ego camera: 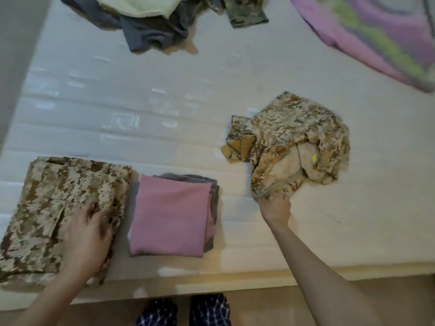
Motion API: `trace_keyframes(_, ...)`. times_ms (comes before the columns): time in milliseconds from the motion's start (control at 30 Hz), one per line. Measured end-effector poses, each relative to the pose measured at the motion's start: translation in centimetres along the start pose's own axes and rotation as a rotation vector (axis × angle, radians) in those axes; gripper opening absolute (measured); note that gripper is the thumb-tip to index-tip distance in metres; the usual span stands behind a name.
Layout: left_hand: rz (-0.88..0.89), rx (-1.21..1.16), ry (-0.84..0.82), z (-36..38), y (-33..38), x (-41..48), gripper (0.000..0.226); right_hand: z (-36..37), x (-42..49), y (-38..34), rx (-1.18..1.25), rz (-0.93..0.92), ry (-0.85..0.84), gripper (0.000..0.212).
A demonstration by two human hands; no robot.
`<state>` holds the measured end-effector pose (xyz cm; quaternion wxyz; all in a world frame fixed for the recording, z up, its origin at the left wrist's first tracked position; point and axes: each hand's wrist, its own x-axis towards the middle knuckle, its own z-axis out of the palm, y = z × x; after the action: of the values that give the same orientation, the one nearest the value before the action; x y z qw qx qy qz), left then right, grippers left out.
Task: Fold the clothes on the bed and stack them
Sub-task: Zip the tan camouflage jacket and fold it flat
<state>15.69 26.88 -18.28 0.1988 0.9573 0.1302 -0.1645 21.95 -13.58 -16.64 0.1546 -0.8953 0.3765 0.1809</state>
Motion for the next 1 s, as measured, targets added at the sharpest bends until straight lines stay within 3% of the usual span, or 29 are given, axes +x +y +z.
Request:
trace_keyframes(233, 0.333, -0.066, -0.017, 3.1, 14.3, 0.1, 0.029, -2.4, 9.4, -0.3, -0.421, -0.343, 0.147, 0.078)
trace_keyframes(333, 0.467, -0.014, -0.081, 6.0, 19.0, -0.5, 0.032, -5.4, 14.1, 0.7, -0.335, -0.229, 0.239, 0.075)
trace_keyframes(467, 0.473, -0.019, -0.176, 9.7, 24.3, -1.6, 0.036, -8.5, 19.1, 4.1, -0.117, -0.01, 0.219, 0.087)
trace_keyframes(567, 0.46, -0.061, -0.188, 12.6, 28.5, -1.4, 0.044, -9.5, 22.3, 6.5, -0.156, -0.106, 0.134, 0.09)
trace_keyframes(667, 0.567, -0.015, -0.191, 15.7, 32.3, -0.4, 0.054, -9.7, 25.0, 8.0, -0.224, -0.206, -0.001, 0.094)
trace_keyframes(733, 0.618, 0.087, -0.227, 17.6, 34.4, 0.3, 0.064, -9.4, 25.9, 8.5, -0.25, -0.237, -0.024, 0.085)
trace_keyframes(833, 0.584, 0.313, -0.264, 19.7, 36.1, 1.6, 0.075, -9.0, 26.1, 9.2, -0.216, -0.343, 0.114, 0.053)
trace_keyframes(900, 0.604, 0.412, -0.253, 19.8, 36.2, 1.7, 0.064, -9.6, 25.7, 10.3, -0.138, -0.405, 0.101, 0.045)
trace_keyframes(1000, 0.739, 0.302, -0.166, 18.2, 35.0, 1.1, 0.027, -11.9, 24.4, 12.6, 0.086, -0.439, -0.035, 0.038)
